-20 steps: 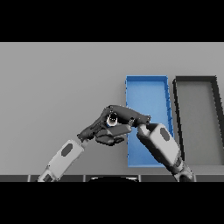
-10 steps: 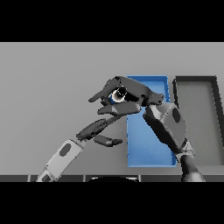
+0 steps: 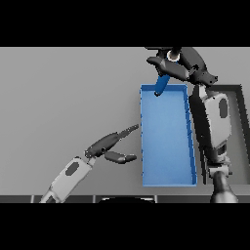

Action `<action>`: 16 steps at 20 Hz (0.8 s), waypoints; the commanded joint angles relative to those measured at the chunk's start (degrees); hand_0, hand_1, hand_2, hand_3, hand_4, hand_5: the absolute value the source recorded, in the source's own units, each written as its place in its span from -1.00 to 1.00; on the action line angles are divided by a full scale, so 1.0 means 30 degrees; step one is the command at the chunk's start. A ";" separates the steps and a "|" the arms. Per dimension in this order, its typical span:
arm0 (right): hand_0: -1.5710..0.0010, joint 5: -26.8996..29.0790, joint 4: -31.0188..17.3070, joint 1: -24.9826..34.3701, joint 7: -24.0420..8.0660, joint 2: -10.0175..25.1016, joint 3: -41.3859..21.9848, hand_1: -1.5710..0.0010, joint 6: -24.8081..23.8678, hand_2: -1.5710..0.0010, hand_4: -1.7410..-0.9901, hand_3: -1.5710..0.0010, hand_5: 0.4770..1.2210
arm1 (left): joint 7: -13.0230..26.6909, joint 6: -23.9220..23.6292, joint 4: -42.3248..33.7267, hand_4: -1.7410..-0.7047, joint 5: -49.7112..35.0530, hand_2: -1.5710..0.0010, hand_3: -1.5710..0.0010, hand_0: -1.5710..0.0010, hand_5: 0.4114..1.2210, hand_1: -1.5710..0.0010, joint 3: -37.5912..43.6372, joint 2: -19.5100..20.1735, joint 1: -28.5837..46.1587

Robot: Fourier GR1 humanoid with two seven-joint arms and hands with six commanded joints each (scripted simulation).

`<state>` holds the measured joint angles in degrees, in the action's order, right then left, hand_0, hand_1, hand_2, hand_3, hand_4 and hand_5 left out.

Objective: Pick up the blue pipe and place it into the blue bin.

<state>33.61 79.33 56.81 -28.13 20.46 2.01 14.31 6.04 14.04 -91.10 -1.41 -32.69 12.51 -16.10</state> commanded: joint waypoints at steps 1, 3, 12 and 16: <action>-1.00 -0.0367 -0.0418 -0.0534 0.0203 -0.0028 0.0239 -1.00 -0.0199 -1.00 -0.35 -1.00 1.00 | -0.0110 0.0089 -0.0044 0.76 -0.0145 1.00 1.00 1.00 -0.87 1.00 0.0130 0.0121 -0.0018; -1.00 -0.1035 -0.1211 -0.1502 0.0076 0.0106 0.0698 -1.00 -0.0181 -1.00 -0.36 -1.00 1.00 | -0.0206 0.0056 0.0063 0.77 -0.0108 1.00 1.00 1.00 -0.88 1.00 0.0201 0.0180 0.0029; -1.00 -0.2754 -0.0970 -0.7112 -0.2269 0.0386 0.0047 -1.00 -0.2786 -1.00 -0.36 -1.00 1.00 | -0.0296 0.0170 -0.0273 0.76 -0.0265 1.00 1.00 1.00 -0.86 1.00 0.0238 0.0378 0.0186; -1.00 -0.1604 -0.0985 -0.8912 -0.2270 0.1992 -0.2781 -1.00 -0.3866 -1.00 -0.63 -0.33 1.00 | 0.0010 0.0059 -0.0196 0.76 -0.0010 1.00 1.00 1.00 -0.85 1.00 -0.0048 0.0180 0.0282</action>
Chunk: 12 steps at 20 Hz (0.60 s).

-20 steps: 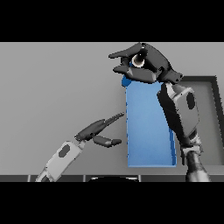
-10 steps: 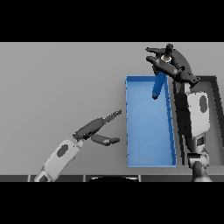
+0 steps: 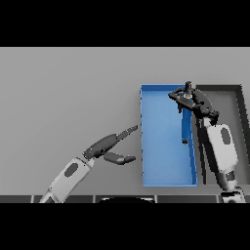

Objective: Pick up the blue pipe and place it into the blue bin.

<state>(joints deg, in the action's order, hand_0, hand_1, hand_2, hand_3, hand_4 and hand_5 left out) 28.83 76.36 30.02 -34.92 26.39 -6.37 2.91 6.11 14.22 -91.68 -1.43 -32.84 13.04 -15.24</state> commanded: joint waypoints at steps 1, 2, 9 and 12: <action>-1.00 0.0136 0.0013 -0.0310 -0.0003 0.0304 -0.0835 -1.00 -0.0447 -1.00 -0.71 -0.09 1.00 | -0.0009 -0.0066 -0.0006 0.76 0.0026 1.00 1.00 1.00 -0.85 1.00 0.0024 -0.0063 -0.0109; -1.00 0.0318 0.0095 -0.0693 0.0081 0.0854 -0.1531 -1.00 -0.0723 -1.00 -0.77 0.12 0.96 | -0.0071 -0.0131 0.0075 0.77 0.0137 1.00 1.00 1.00 -0.84 1.00 0.0049 0.0005 -0.0091; 0.24 0.6105 -0.2062 0.0383 -0.0004 0.3485 -0.6905 0.28 -0.4180 0.30 0.17 0.58 0.89 | 0.0019 -0.0165 -0.0113 0.76 0.0117 1.00 1.00 1.00 -0.84 1.00 -0.0004 0.0002 -0.0068; 0.61 0.6336 -0.1143 0.1523 -0.0006 0.5129 -0.9802 0.63 -0.2899 0.64 0.40 0.78 0.52 | -0.0107 -0.0162 -0.0250 0.76 0.0045 1.00 1.00 1.00 -0.84 1.00 0.0014 0.0100 0.0100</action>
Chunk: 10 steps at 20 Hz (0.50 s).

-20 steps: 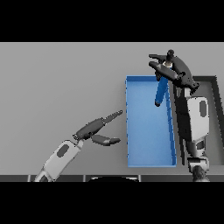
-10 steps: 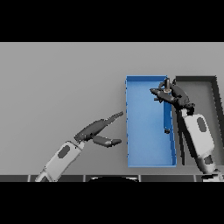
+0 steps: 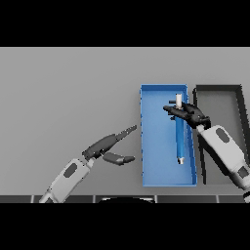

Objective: Pick up the blue pipe and place it into the blue bin.

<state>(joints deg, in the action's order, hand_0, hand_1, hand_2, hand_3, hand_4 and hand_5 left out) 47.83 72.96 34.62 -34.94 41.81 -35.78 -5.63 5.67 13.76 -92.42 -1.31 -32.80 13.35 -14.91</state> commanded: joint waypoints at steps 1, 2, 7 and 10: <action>0.69 -0.0288 0.0164 0.0050 -0.0003 0.0234 -0.0296 0.70 0.0102 0.72 0.43 0.83 0.41 | 0.0037 0.0015 -0.0026 0.76 -0.0003 1.00 1.00 1.00 -0.84 1.00 -0.0046 -0.0023 0.0019; 0.75 -0.0466 0.0274 0.0127 -0.0004 0.0379 -0.0730 0.76 0.0130 0.77 0.44 0.86 0.32 | 0.0035 -0.0032 0.0077 0.76 -0.0039 1.00 1.00 1.00 -0.84 1.00 0.0059 -0.0051 -0.0063; 0.90 -0.0518 0.0609 0.0540 -0.0004 0.0908 -0.1986 0.92 -0.0356 0.93 0.45 0.95 -0.03 | -0.0038 0.0078 -0.0196 0.76 -0.0064 1.00 1.00 1.00 -0.85 1.00 0.0022 0.0195 0.0101; 0.95 -0.0675 0.0643 0.0575 0.0014 0.0898 -0.2257 0.96 -0.0823 0.96 0.49 0.98 -0.15 | 0.0160 0.0063 -0.0222 0.76 -0.0254 1.00 1.00 1.00 -0.85 1.00 0.0152 0.0141 -0.0047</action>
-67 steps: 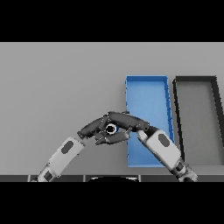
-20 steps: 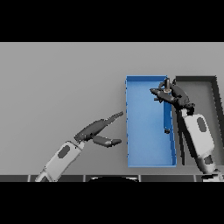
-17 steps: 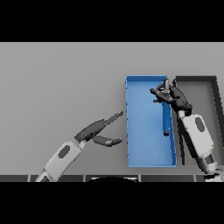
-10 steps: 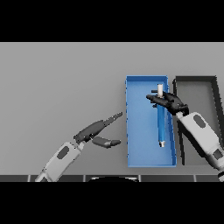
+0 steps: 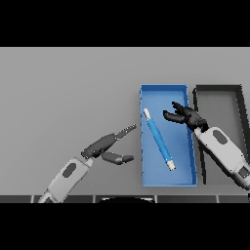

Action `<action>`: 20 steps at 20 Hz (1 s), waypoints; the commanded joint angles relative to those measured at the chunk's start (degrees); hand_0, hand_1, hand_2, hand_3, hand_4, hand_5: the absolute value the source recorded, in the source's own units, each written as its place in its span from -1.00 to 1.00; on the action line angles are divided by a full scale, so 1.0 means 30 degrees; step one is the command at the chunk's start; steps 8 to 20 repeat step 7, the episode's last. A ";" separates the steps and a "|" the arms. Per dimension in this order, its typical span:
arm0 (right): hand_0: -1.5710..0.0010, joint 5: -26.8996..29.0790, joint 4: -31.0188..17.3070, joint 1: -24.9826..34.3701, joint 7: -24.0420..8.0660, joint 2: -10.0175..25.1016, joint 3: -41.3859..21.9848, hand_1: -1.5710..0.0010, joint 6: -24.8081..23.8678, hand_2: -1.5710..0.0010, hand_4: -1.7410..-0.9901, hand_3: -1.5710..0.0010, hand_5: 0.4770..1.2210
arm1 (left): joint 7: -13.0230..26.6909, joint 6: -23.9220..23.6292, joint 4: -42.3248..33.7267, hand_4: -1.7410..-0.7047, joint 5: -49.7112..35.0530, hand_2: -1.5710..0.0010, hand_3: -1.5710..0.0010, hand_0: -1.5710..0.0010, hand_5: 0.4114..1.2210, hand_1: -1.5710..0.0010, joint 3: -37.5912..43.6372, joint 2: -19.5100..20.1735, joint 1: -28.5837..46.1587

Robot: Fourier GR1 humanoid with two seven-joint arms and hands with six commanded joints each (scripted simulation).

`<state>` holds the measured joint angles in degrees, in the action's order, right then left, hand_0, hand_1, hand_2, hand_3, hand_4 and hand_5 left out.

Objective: Pick up the blue pipe and place it into the blue bin.

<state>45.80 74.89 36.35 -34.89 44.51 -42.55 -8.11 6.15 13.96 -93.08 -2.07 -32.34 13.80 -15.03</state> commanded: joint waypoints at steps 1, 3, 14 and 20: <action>0.96 0.0018 0.0002 -0.0081 0.0126 0.0099 0.0035 0.97 0.0104 0.97 0.49 0.98 -0.16 | 0.0039 0.0108 0.0095 0.76 -0.0060 1.00 1.00 1.00 -0.85 1.00 -0.0003 0.0046 0.0054; 0.97 0.0101 0.0007 0.0015 0.0328 0.0360 0.0222 0.98 0.0374 0.98 0.48 0.99 -0.20 | -0.0051 -0.0159 0.0190 0.77 0.0414 1.00 1.00 1.00 -0.85 1.00 -0.0132 0.0021 0.0104; 0.97 0.0155 0.0242 0.0152 0.0132 0.0172 0.0066 0.98 0.0433 0.98 0.48 0.99 -0.21 | -0.0346 -0.0102 0.0789 0.77 0.0610 1.00 1.00 1.00 -0.85 1.00 -0.0286 -0.0258 0.0030; 0.97 0.0155 0.0242 0.0152 0.0132 0.0172 0.0066 0.98 0.0433 0.98 0.48 0.99 -0.21 | -0.0346 -0.0102 0.0789 0.77 0.0610 1.00 1.00 1.00 -0.85 1.00 -0.0286 -0.0258 0.0030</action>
